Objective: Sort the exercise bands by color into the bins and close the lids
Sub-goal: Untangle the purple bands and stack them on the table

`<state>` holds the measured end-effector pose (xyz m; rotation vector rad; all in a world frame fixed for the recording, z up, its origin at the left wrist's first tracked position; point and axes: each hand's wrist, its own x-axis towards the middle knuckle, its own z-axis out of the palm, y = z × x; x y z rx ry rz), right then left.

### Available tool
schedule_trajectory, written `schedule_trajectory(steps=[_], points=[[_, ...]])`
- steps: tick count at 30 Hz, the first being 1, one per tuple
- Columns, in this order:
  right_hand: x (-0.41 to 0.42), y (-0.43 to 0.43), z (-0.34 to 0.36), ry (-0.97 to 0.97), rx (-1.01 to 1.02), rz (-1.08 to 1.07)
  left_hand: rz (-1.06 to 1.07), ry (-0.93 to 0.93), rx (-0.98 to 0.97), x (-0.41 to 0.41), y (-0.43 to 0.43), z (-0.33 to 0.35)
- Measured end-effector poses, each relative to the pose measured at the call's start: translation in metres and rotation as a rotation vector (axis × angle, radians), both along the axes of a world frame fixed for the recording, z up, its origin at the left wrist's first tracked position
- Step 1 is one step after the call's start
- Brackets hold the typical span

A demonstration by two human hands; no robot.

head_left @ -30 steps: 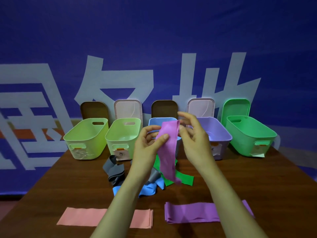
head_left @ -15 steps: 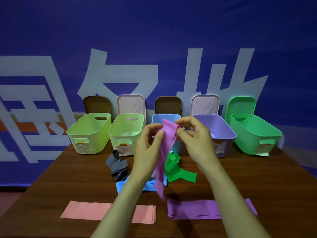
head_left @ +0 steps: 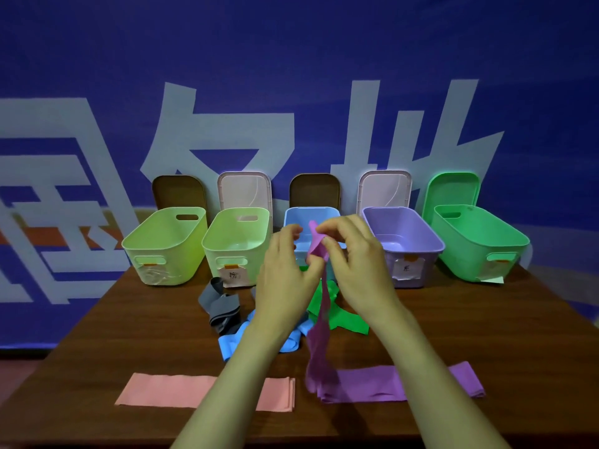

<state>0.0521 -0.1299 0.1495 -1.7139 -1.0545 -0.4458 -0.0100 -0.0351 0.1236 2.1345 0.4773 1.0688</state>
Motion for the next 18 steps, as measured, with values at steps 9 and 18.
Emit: schedule_trajectory(steps=[9,18], points=[[0.004,0.001,-0.018,0.241,-0.042,-0.071,-0.093,-0.089,-0.203,-0.01,0.0,0.006],[0.001,-0.005,-0.023,0.507,0.013,0.193,-0.317,-0.106,-0.477,-0.018,0.005,0.016]])
